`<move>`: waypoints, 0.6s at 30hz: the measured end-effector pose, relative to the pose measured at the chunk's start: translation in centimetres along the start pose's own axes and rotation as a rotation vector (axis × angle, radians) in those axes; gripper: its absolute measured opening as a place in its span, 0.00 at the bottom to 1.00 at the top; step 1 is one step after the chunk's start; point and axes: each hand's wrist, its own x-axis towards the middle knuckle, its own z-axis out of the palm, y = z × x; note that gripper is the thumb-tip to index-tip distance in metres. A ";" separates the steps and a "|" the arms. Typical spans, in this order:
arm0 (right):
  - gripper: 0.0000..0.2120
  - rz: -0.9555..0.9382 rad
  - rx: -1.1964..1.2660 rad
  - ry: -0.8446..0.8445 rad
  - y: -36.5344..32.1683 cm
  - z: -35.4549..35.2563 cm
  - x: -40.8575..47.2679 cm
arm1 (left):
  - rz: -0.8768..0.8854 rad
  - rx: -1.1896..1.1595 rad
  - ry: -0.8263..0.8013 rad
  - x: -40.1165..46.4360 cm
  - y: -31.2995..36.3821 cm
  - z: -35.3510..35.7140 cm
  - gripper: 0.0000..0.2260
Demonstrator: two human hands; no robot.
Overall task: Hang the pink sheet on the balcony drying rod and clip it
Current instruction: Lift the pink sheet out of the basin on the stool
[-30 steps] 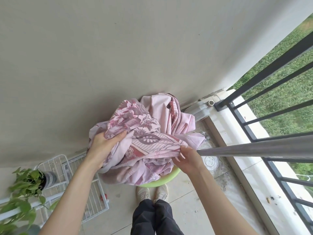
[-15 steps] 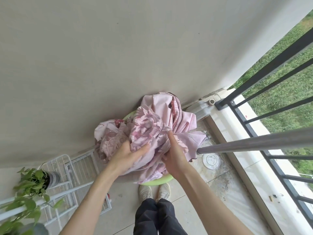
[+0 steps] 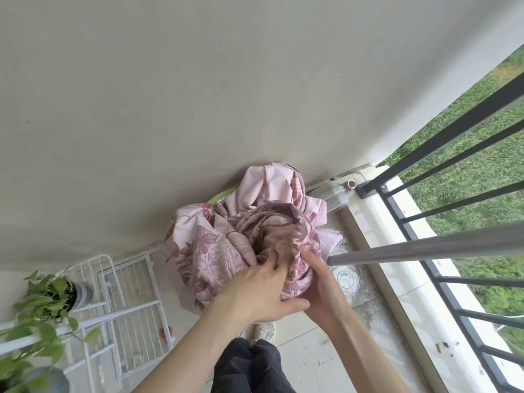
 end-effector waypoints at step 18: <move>0.27 -0.047 0.228 0.084 -0.8 -2.4 -1.1 | -0.232 -0.169 0.176 -2.4 -3.5 3.1 0.21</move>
